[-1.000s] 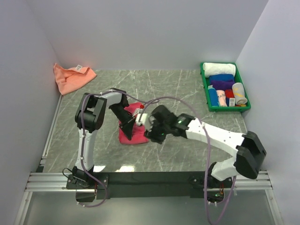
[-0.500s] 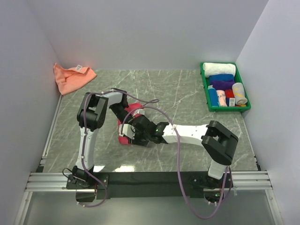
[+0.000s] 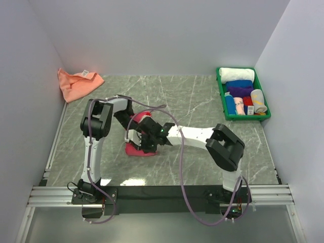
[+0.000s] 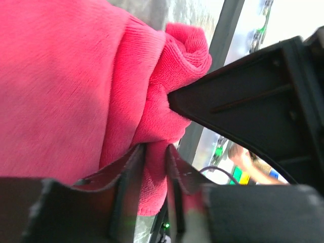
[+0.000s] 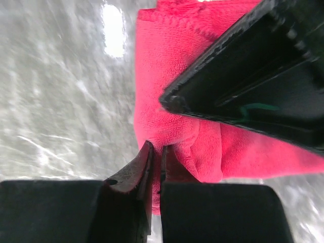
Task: Roll the towels
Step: Roll the towel
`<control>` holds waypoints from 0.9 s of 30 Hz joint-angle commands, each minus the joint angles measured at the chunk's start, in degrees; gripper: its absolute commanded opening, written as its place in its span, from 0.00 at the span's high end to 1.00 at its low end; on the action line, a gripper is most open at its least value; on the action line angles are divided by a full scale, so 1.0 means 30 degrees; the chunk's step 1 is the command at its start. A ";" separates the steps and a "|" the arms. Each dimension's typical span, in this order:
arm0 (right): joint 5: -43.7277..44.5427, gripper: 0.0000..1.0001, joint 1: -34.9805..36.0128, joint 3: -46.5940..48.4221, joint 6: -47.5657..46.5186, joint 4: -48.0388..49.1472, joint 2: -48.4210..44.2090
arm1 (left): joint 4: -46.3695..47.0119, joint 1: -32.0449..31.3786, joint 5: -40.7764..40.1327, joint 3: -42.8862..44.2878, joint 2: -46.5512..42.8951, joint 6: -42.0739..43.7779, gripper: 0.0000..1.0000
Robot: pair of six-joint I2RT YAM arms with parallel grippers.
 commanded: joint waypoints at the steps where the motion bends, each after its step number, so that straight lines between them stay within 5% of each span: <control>1: -0.5601 1.00 -0.0126 0.1043 0.1632 -0.4021 0.2147 | 0.5543 0.1589 -0.1091 -0.0151 -0.0858 0.0725 0.67; 15: -1.0616 1.00 -0.2706 0.5521 0.6323 -0.8157 0.7390 | 0.5221 0.9529 0.2254 -0.2315 -0.7505 0.0750 0.52; 22: -1.1728 1.00 -0.3350 0.7490 0.6674 -0.9741 0.9940 | 0.7972 0.8539 -0.1259 -0.8897 -1.6107 0.4057 0.47; 27: -1.1789 1.00 -0.3993 0.8164 0.6616 -0.9978 1.1434 | 1.2269 0.4265 -0.3663 -1.4084 -2.1448 0.4386 0.42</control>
